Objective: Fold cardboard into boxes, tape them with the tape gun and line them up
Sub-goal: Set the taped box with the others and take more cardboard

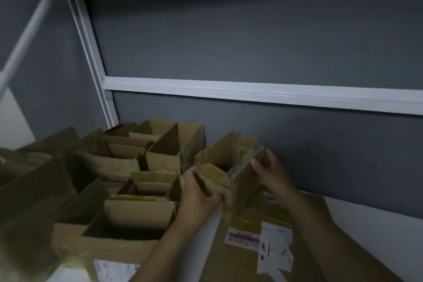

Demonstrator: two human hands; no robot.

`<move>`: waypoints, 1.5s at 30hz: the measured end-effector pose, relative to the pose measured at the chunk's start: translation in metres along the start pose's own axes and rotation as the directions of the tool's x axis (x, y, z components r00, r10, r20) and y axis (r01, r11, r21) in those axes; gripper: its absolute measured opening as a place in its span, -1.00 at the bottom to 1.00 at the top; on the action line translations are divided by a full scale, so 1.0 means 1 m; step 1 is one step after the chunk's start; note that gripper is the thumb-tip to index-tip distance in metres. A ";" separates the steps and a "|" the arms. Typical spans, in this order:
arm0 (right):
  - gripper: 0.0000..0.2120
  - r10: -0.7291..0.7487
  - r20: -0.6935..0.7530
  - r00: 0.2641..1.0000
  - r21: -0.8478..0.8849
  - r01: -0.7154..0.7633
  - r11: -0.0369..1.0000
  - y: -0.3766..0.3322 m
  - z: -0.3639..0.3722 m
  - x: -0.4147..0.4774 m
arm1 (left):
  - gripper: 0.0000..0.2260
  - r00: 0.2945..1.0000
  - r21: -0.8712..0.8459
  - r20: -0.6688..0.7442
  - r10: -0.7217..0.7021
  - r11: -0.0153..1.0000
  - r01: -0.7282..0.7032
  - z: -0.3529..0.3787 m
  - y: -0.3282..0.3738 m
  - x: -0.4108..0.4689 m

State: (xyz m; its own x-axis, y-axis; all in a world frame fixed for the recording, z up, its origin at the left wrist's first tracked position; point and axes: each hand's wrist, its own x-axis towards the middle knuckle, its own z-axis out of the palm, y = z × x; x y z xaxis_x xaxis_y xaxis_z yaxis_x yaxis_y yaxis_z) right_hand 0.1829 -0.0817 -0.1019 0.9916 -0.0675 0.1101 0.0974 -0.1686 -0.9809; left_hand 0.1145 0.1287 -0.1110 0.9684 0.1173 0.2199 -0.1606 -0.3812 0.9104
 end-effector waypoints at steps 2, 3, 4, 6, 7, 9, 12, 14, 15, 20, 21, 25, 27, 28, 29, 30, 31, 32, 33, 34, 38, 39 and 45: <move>-0.43 0.035 0.041 0.999 -0.012 -0.034 0.999 0.008 0.010 0.018 | -0.32 0.999 -0.008 0.033 -0.016 1.000 0.016 0.000 -0.003 0.016; -0.42 0.053 0.071 0.996 0.017 -0.055 0.998 0.012 0.015 0.025 | -0.35 0.999 -0.015 0.050 -0.013 1.000 0.014 -0.001 -0.004 0.023; -0.43 0.078 0.108 0.991 0.071 -0.086 0.994 0.013 0.020 0.029 | -0.39 0.999 -0.020 0.050 0.000 1.000 0.001 0.000 -0.005 0.030; -0.42 0.117 0.208 0.971 0.143 -0.148 0.979 0.017 0.031 0.032 | -0.41 0.999 -0.004 0.022 0.036 0.999 -0.036 0.003 -0.010 0.041; -0.39 0.119 0.255 0.959 0.105 -0.150 0.983 0.018 0.035 0.031 | -0.41 0.999 0.019 0.000 0.050 0.999 -0.050 0.005 -0.013 0.046; -0.26 0.105 0.319 0.942 -0.080 -0.084 0.993 0.023 0.042 0.031 | -0.42 0.998 0.070 -0.048 0.045 0.997 -0.042 0.010 -0.019 0.054; -0.17 0.076 0.344 0.936 -0.251 0.014 0.968 0.031 0.051 0.033 | -0.58 0.993 0.141 -0.117 -0.004 0.990 0.020 0.016 -0.027 0.061; -0.17 0.056 0.309 0.949 -0.378 0.069 0.923 0.036 0.061 0.033 | -0.65 0.992 0.170 -0.127 -0.018 0.985 0.039 0.018 -0.028 0.063; -0.19 0.037 0.280 0.959 -0.437 0.093 0.894 0.037 0.066 0.034 | -0.68 0.991 0.174 -0.131 -0.020 0.984 0.043 0.018 -0.026 0.062; -0.24 0.010 0.225 0.974 -0.647 0.142 0.750 0.031 0.079 0.028 | -0.70 0.991 0.163 -0.122 -0.052 0.984 0.072 0.016 -0.025 0.063; -0.25 -0.003 0.229 0.973 -0.661 0.158 0.734 0.027 0.079 0.026 | -0.66 0.991 0.139 -0.116 -0.066 0.987 0.082 0.015 -0.027 0.063; -0.39 -0.055 0.222 0.973 -0.742 0.205 0.638 0.011 0.066 0.006 | -0.35 0.992 0.398 -0.109 0.056 0.917 -0.008 0.015 -0.023 0.053; -0.56 -0.064 0.190 0.980 -0.769 0.189 0.610 0.005 0.053 -0.010 | -0.38 0.980 0.499 -0.077 0.183 0.858 -0.121 0.015 -0.019 0.047; -0.62 -0.059 0.177 0.982 -0.788 0.178 0.589 0.002 0.044 -0.019 | -0.43 0.970 0.518 -0.045 0.239 0.836 -0.182 0.016 -0.018 0.045; -0.66 -0.040 0.170 0.985 -0.814 0.163 0.558 0.002 0.037 -0.027 | -0.50 0.956 0.527 0.002 0.293 0.812 -0.250 0.018 -0.016 0.043; -0.68 -0.012 0.156 0.988 -0.847 0.140 0.514 0.003 0.029 -0.036 | -0.55 0.939 0.533 0.069 0.338 0.783 -0.321 0.019 -0.013 0.040; -0.71 0.020 0.126 0.992 -0.875 0.102 0.474 0.005 0.021 -0.045 | -0.59 0.923 0.531 0.160 0.349 0.758 -0.379 0.021 -0.012 0.035; -0.73 0.042 0.092 0.995 -0.902 0.065 0.426 0.006 0.013 -0.056 | -0.59 0.909 0.518 0.252 0.333 0.747 -0.417 0.023 -0.009 0.028; -0.72 0.037 0.071 0.997 -0.926 0.052 0.374 0.008 0.008 -0.068 | -0.58 0.889 0.514 0.345 0.300 0.733 -0.447 0.026 -0.008 0.020; -0.69 0.036 0.063 0.997 -0.947 0.048 0.316 0.009 0.004 -0.081 | -0.58 0.864 0.522 0.437 0.252 0.711 -0.471 0.029 -0.009 0.010; -0.52 0.166 -0.067 0.984 -0.972 -0.102 0.213 0.028 -0.012 -0.143 | -0.81 0.776 0.404 0.609 0.163 0.778 -0.480 0.039 -0.039 -0.029; -0.46 0.198 -0.070 0.978 -0.961 -0.120 0.250 0.035 -0.015 -0.158 | -0.81 0.765 0.396 0.632 0.119 0.799 -0.451 0.040 -0.048 -0.037; -0.03 0.460 0.005 0.888 -0.960 -0.124 0.250 0.056 -0.022 -0.218 | -0.43 0.791 0.451 0.601 -0.116 0.866 -0.216 0.041 -0.064 -0.062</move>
State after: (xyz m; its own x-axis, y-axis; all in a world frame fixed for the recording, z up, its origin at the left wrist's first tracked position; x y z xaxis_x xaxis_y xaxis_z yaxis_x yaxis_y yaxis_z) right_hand -0.0295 -0.0985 -0.1773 0.9258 -0.1322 -0.3541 -0.1797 -0.9782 -0.1045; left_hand 0.0728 0.1085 -0.1966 0.8990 -0.4140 -0.1425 -0.2618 -0.7692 0.5829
